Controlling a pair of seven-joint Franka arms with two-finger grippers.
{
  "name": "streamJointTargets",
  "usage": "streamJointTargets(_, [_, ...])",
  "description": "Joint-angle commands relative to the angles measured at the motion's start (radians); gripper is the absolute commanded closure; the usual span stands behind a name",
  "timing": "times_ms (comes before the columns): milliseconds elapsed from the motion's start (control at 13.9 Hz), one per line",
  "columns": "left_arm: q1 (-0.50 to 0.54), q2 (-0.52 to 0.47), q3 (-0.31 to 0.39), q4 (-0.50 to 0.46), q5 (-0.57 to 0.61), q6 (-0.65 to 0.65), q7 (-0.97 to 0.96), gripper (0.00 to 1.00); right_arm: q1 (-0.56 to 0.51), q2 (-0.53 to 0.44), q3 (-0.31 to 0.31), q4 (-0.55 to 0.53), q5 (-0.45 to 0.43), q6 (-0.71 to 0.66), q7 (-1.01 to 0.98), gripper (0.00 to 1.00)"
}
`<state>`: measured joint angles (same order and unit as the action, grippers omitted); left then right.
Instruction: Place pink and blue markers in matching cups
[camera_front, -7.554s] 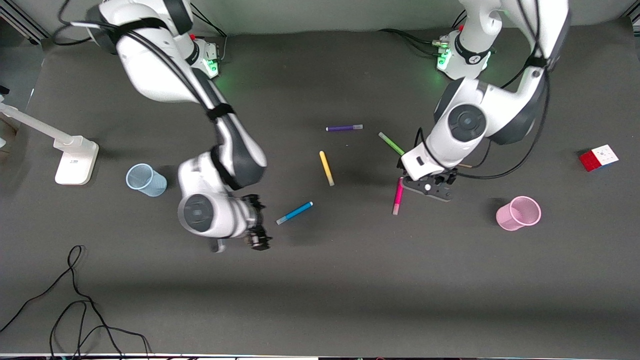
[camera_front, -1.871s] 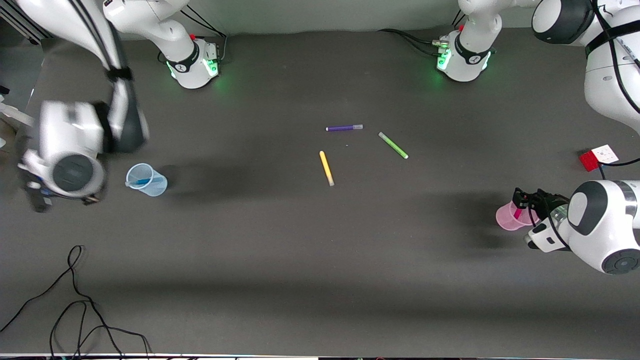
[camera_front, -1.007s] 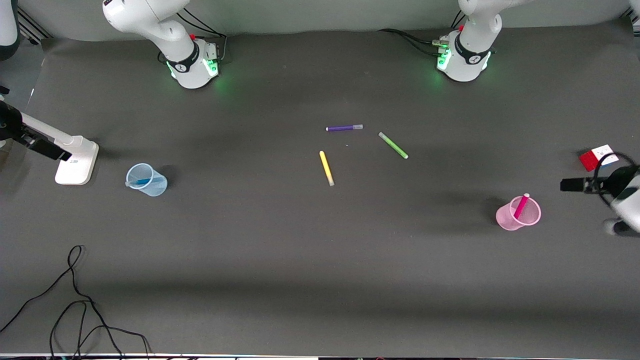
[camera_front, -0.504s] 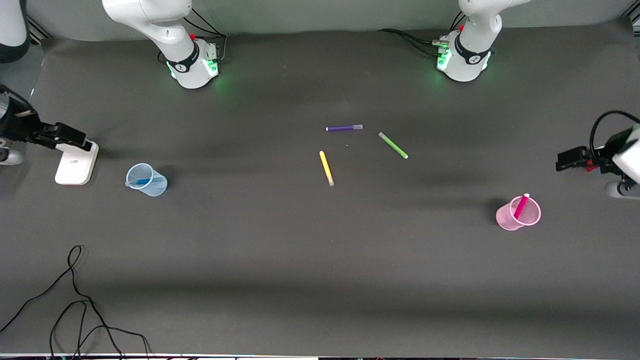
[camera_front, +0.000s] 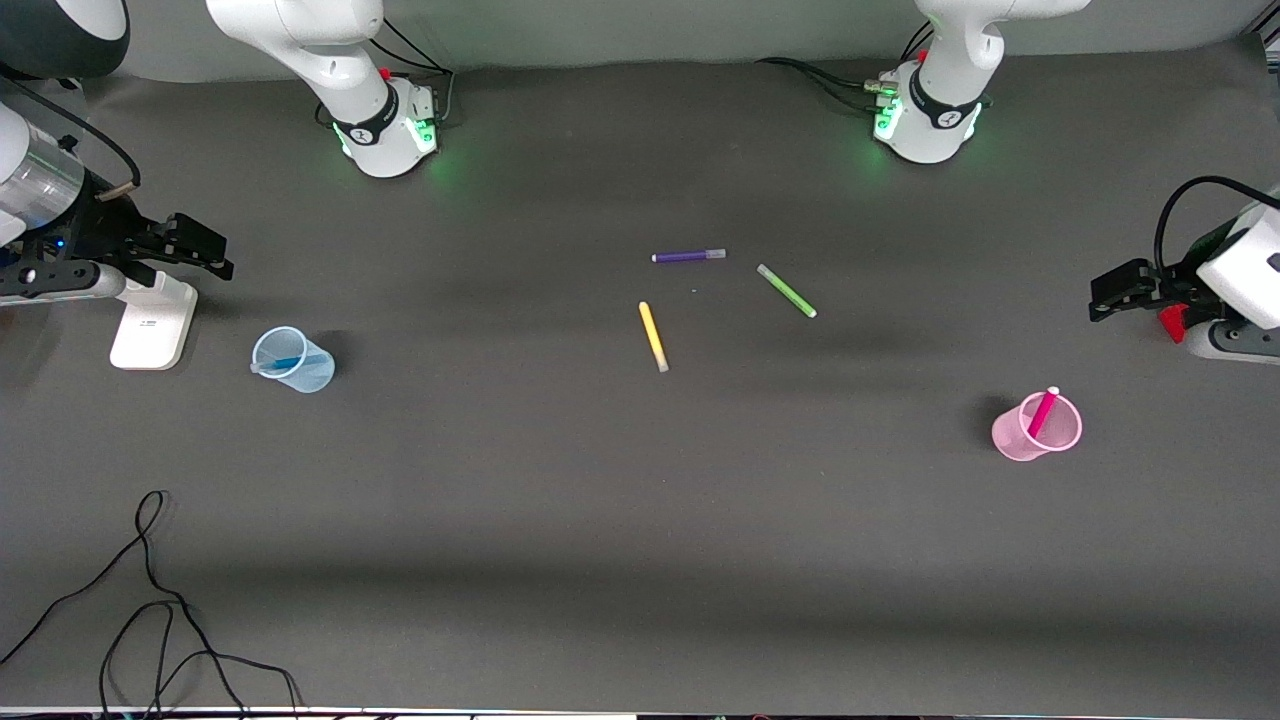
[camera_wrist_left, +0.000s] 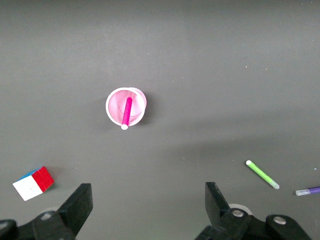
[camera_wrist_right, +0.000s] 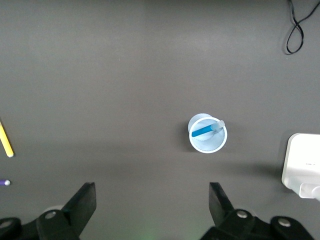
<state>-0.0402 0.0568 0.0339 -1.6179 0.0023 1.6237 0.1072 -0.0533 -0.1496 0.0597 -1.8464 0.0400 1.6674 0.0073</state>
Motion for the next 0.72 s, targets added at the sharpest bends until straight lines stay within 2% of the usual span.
streamJointTargets(0, [-0.027, -0.037, 0.026, -0.031, -0.015, 0.008, 0.000, 0.00, 0.018, 0.028, 0.009, 0.050, 0.023, -0.035, 0.069, 0.00])
streamJointTargets(144, [-0.026, -0.046, 0.015, -0.036, -0.015, -0.004, -0.001, 0.00, 0.020, 0.012, -0.012, 0.047, 0.030, -0.073, -0.019, 0.00])
streamJointTargets(288, [-0.026, -0.051, 0.015, -0.034, -0.015, -0.007, -0.006, 0.00, 0.083, -0.007, -0.116, 0.059, 0.119, -0.116, -0.124, 0.00])
streamJointTargets(360, [-0.026, -0.051, 0.015, -0.034, -0.015, -0.004, -0.029, 0.00, 0.113, -0.005, -0.136, 0.071, 0.106, -0.117, -0.127, 0.00])
streamJointTargets(504, [-0.026, -0.051, 0.006, -0.034, -0.015, -0.004, -0.054, 0.00, 0.113, 0.010, -0.130, 0.105, 0.048, -0.117, -0.130, 0.00])
streamJointTargets(647, [-0.026, -0.051, 0.006, -0.034, -0.015, -0.005, -0.054, 0.00, 0.115, 0.028, -0.130, 0.127, 0.046, -0.118, -0.122, 0.00])
